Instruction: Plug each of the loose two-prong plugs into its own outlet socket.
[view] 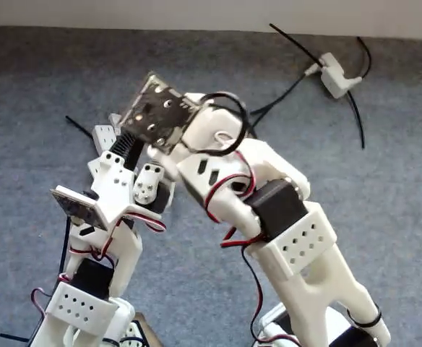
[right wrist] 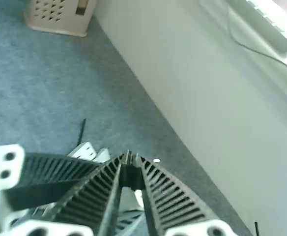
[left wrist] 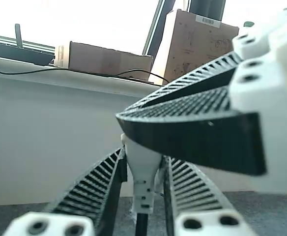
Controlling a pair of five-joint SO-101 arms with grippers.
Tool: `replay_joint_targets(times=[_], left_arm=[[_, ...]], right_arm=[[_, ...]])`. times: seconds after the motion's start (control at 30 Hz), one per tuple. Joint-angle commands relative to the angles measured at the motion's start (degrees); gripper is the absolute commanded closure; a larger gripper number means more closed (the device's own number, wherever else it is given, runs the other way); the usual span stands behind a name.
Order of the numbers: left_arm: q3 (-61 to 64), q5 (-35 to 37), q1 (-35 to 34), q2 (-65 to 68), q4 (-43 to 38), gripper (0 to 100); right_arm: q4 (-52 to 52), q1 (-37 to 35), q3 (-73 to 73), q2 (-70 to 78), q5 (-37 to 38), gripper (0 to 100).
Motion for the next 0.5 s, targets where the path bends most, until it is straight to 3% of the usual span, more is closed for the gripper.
replay_joint_targets(times=[0.0,0.23,0.47], left_arm=[[-0.92,-0.26,1.1,-1.36,-1.14,99],[-0.92,-0.26,1.1,-1.36,-1.14,99],[-0.84,-0.26,1.1,-1.36,-1.14,99]], right_arm=[[-4.97,5.49,1.8,1.63,0.79,99.1],[-8.04,10.15,1.8,4.09,0.79,99.1],[-8.31,10.33,1.8,3.03,0.7,99.1]])
